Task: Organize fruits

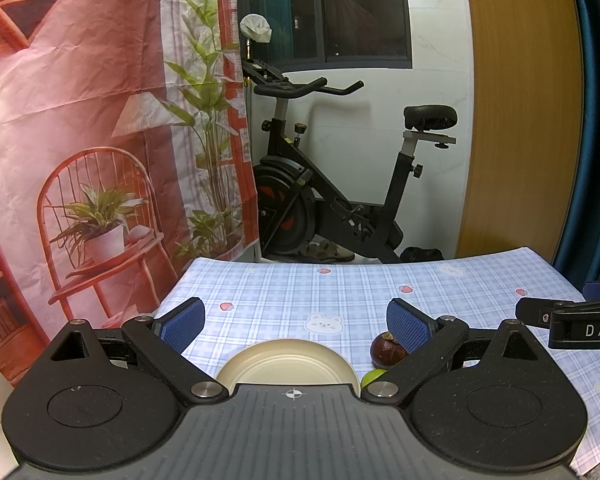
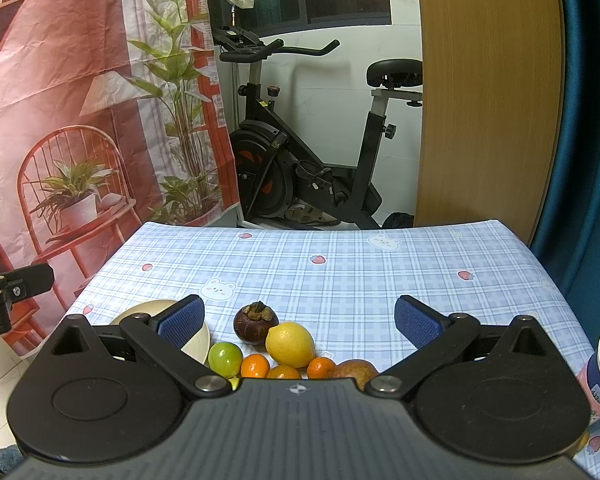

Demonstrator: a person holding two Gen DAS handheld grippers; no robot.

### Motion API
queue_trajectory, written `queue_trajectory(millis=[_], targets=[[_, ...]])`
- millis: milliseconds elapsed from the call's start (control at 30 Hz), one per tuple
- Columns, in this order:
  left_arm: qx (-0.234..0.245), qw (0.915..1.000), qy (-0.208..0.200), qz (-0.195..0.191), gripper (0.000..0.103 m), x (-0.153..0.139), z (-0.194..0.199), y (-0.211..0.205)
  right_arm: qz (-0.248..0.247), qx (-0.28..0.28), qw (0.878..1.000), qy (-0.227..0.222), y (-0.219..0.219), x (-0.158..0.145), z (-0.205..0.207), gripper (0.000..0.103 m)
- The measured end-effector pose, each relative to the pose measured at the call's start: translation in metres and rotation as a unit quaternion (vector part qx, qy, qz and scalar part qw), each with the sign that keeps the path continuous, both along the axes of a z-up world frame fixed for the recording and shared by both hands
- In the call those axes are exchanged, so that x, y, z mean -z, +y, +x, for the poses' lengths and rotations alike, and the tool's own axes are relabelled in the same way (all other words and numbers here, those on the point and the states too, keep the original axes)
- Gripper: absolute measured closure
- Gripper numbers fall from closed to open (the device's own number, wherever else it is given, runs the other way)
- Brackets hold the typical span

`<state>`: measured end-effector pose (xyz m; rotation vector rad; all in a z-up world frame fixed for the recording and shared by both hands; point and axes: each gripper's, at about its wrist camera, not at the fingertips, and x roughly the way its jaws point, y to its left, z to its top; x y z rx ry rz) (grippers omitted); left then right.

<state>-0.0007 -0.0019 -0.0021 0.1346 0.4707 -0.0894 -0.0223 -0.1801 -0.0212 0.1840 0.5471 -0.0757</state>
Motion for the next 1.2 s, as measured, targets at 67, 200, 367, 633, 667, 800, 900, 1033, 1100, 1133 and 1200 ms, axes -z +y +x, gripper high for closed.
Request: queue_trajectory(millis=[67, 200, 367, 633, 667, 800, 900, 1033, 1100, 1133, 1200], targets=[[-0.001, 1.0, 0.0, -0.001, 0.004, 0.0, 0.0, 0.0, -0.001, 0.0, 1.0, -0.001, 0.0, 0.0, 0.0, 0.0], [-0.001, 1.0, -0.001, -0.001, 0.004, 0.0, 0.0, 0.0, 0.0, -0.001, 1.0, 0.0, 0.001, 0.0, 0.0, 0.0], [0.002, 1.0, -0.007, 0.001, 0.004, 0.0, -0.004, -0.002, 0.001, -0.001, 1.0, 0.0, 0.001, 0.0, 0.0, 0.0], [0.0, 0.9998, 0.0, -0.018, 0.004, 0.002, 0.003, 0.002, 0.022, -0.021, 1.0, -0.003, -0.004, 0.001, 0.003, 0.0], [-0.005, 0.9999, -0.005, -0.013, 0.004, 0.003, 0.004, 0.001, 0.023, -0.027, 0.999, -0.008, -0.006, 0.001, 0.005, 0.0], [-0.007, 0.9993, -0.037, 0.008, 0.005, 0.006, 0.011, -0.002, 0.011, -0.051, 0.997, -0.057, -0.011, 0.004, 0.016, 0.0], [-0.017, 0.9973, -0.067, 0.024, 0.006, 0.007, 0.016, -0.007, 0.014, -0.062, 0.995, -0.082, -0.021, 0.01, 0.034, 0.0], [-0.012, 0.9969, -0.075, 0.021, 0.006, 0.013, 0.03, -0.014, 0.03, -0.049, 0.992, -0.111, -0.03, 0.021, 0.054, 0.0], [-0.007, 0.9977, -0.066, 0.012, 0.006, 0.017, 0.037, -0.016, 0.036, -0.035, 0.991, -0.122, -0.034, 0.028, 0.061, 0.0], [-0.003, 0.9982, -0.06, 0.005, 0.006, 0.021, 0.039, -0.015, 0.047, -0.029, 0.99, -0.127, -0.036, 0.032, 0.063, 0.0], [0.008, 0.9986, -0.051, -0.009, 0.008, 0.027, 0.044, -0.016, 0.077, -0.028, 0.988, -0.127, -0.044, 0.038, 0.065, 0.0]])
